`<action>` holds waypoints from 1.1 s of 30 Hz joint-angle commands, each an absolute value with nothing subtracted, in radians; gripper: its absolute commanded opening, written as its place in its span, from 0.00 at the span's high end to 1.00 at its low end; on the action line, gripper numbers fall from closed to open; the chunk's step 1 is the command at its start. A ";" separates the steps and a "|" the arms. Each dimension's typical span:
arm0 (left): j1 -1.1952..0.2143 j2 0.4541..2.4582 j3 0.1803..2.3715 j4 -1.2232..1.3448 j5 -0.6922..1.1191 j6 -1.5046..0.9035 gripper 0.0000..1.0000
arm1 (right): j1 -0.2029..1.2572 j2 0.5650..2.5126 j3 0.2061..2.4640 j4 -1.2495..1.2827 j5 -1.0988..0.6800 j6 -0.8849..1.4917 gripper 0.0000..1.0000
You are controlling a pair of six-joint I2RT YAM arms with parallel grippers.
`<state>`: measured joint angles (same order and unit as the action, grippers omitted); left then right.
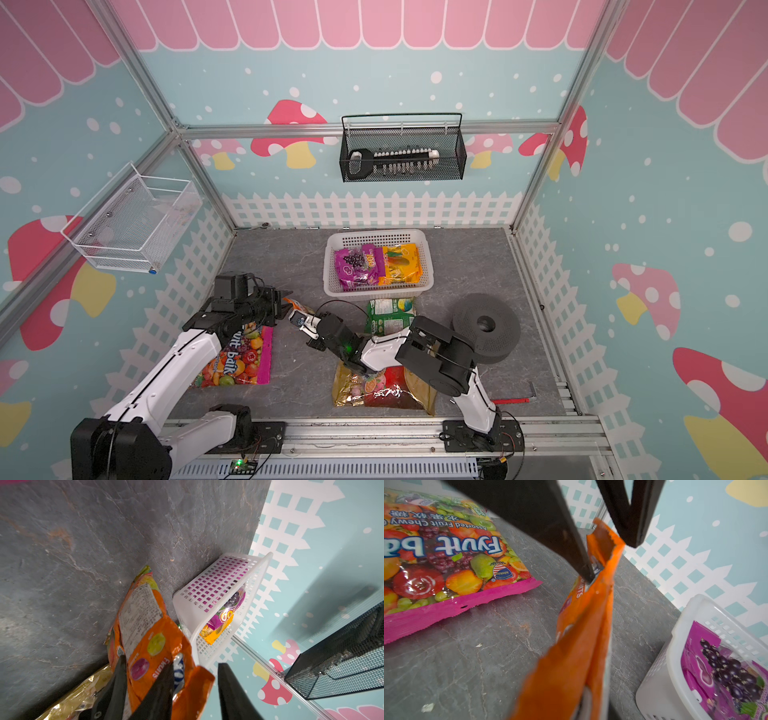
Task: Put the candies in the basket
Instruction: Pick up the candy at the center of the board, then place the candy in the basket.
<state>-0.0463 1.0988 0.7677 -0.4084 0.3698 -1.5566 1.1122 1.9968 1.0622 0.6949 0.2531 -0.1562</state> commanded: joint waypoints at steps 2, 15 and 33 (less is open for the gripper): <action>-0.017 1.076 0.833 -0.414 0.282 -1.408 0.22 | 1.096 1.848 1.083 0.617 0.184 -0.114 0.85; 0.000 1.092 1.001 -0.378 0.047 -0.873 0.01 | 0.906 1.610 1.198 0.129 0.127 -0.172 0.90; -0.053 1.322 0.803 -0.216 0.228 -0.604 0.01 | 0.568 1.871 1.458 -0.001 0.511 -0.605 0.95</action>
